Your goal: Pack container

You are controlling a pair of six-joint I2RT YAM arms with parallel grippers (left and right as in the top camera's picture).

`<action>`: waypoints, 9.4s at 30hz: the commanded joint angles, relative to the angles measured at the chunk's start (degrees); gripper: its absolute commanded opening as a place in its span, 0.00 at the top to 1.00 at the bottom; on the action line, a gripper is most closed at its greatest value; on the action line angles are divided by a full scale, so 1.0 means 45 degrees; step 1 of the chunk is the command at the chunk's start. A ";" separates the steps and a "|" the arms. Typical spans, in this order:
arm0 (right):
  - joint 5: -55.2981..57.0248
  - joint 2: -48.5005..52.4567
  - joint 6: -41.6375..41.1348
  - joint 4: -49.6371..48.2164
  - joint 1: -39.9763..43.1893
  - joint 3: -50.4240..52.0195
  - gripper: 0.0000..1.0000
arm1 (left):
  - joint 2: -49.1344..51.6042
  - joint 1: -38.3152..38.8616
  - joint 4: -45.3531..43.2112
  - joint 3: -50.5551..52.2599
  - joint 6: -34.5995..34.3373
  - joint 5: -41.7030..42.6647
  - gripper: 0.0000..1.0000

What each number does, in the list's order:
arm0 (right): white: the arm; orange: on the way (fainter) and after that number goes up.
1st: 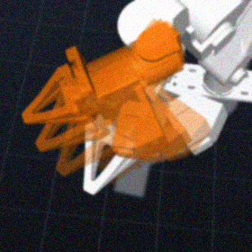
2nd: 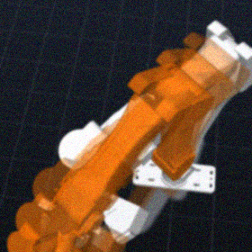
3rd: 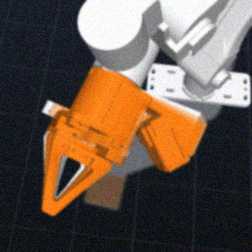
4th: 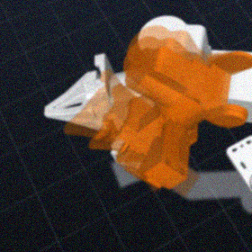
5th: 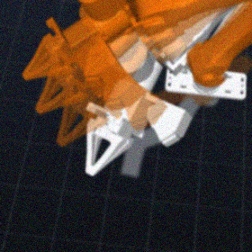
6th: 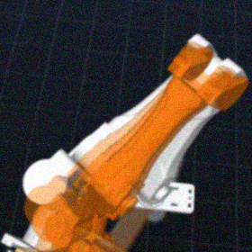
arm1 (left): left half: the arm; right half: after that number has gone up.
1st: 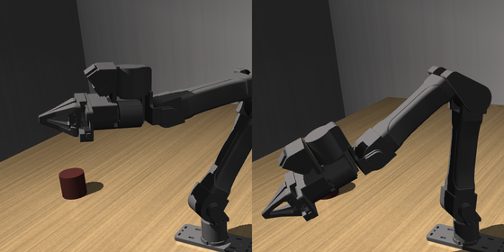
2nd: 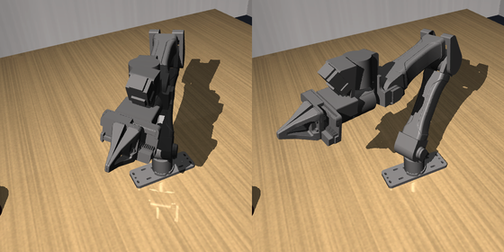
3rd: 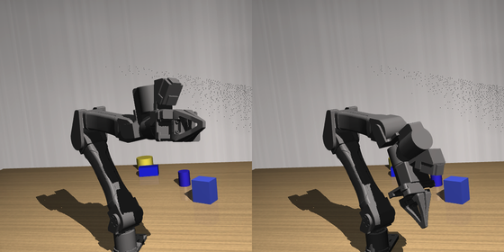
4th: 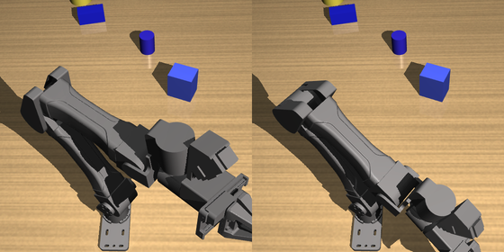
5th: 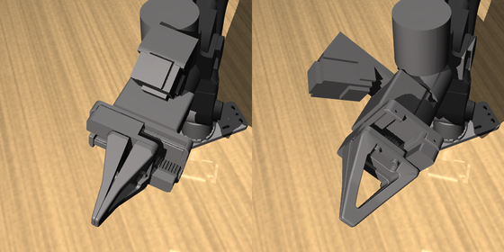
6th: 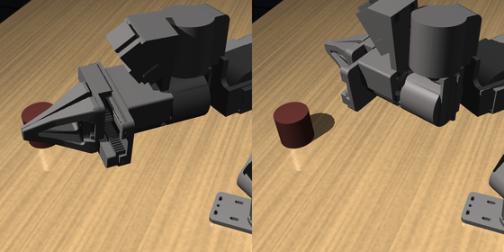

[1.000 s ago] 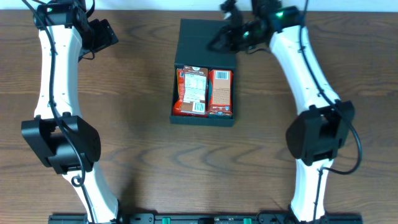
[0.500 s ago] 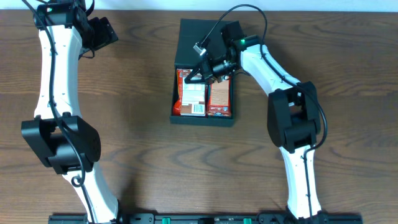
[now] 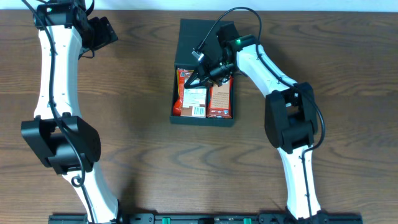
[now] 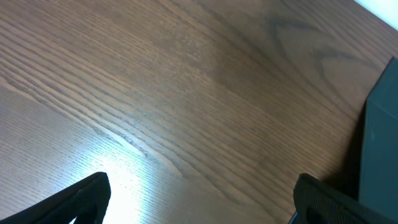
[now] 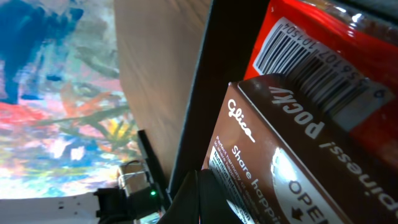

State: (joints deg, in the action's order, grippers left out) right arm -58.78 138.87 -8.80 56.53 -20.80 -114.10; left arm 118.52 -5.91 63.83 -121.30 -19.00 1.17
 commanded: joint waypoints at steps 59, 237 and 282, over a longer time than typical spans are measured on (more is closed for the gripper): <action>0.3439 -0.0748 -0.2725 -0.3434 0.3915 0.1802 0.99 | 0.5406 0.2331 -0.6042 0.0826 -0.1885 0.7533 0.94; 0.8208 -1.1608 -0.1860 -0.4668 -0.0816 1.4018 0.98 | -0.3240 0.6207 -0.9743 1.1914 0.2934 0.7519 0.94; 1.9467 -0.8859 -1.0428 -1.0618 -0.6776 1.4790 0.98 | -0.2186 0.6309 -0.8650 1.1919 0.3599 0.6713 0.94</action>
State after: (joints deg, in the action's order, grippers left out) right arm 21.76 98.63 -53.87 10.52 -51.09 -47.53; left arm 104.64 21.54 22.61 -70.00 -4.03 34.52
